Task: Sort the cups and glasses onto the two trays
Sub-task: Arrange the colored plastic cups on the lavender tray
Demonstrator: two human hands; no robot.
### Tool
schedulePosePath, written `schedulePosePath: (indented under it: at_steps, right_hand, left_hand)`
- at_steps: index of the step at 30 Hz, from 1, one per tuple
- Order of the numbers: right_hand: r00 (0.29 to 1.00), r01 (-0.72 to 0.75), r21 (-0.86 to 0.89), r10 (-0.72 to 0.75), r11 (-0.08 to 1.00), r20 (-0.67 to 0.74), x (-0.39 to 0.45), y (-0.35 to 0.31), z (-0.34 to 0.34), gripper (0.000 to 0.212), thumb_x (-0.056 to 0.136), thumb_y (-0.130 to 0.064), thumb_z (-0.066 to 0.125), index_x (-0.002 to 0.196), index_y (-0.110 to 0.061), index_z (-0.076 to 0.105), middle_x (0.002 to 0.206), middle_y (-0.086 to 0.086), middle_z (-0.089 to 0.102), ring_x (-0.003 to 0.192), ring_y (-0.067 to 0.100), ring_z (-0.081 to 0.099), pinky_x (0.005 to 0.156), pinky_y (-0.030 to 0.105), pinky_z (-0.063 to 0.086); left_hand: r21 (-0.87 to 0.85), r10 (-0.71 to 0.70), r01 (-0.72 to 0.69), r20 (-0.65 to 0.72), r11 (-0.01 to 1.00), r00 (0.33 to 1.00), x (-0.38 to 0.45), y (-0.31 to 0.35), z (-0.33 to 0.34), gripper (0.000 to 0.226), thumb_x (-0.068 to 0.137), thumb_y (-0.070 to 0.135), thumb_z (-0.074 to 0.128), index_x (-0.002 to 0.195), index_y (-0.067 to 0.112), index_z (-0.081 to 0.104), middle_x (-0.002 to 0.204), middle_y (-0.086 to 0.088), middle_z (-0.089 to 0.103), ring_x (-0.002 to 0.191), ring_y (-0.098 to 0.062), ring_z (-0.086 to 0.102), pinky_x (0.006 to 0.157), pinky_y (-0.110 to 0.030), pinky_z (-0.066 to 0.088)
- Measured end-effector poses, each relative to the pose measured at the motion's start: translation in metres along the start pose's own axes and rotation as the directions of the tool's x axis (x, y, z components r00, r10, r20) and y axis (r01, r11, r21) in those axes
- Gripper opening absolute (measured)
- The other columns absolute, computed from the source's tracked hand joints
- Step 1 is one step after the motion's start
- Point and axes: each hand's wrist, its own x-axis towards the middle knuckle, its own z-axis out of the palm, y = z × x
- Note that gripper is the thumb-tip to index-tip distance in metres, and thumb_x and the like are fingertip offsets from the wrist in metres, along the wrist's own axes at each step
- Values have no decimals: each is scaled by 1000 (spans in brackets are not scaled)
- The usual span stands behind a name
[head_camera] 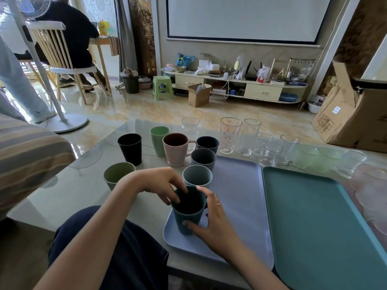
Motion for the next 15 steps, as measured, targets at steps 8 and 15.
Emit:
schedulePosePath:
  at_steps: [8, 15]
  right_hand:
    - [999, -51, 53, 51, 997, 14, -2, 1, 2, 71, 68, -54, 66, 121, -58, 19, 129, -27, 36, 119, -14, 33, 93, 3, 30]
    - [994, -46, 12, 44, 999, 99, 0, 5, -6, 75, 72, -52, 68, 126, -53, 16, 136, -20, 36, 119, -3, 38, 97, 13, 34]
  left_hand:
    - [-33, 1, 0, 52, 999, 999, 3, -7, -5, 16, 83, 4, 65, 83, 20, 67, 98, -4, 68, 84, -10, 66, 81, -30, 58]
    - [-4, -6, 6, 43, 1000, 999, 2, -9, -13, 8, 85, 10, 64, 90, 17, 64, 105, -6, 69, 96, -15, 66, 86, -31, 56]
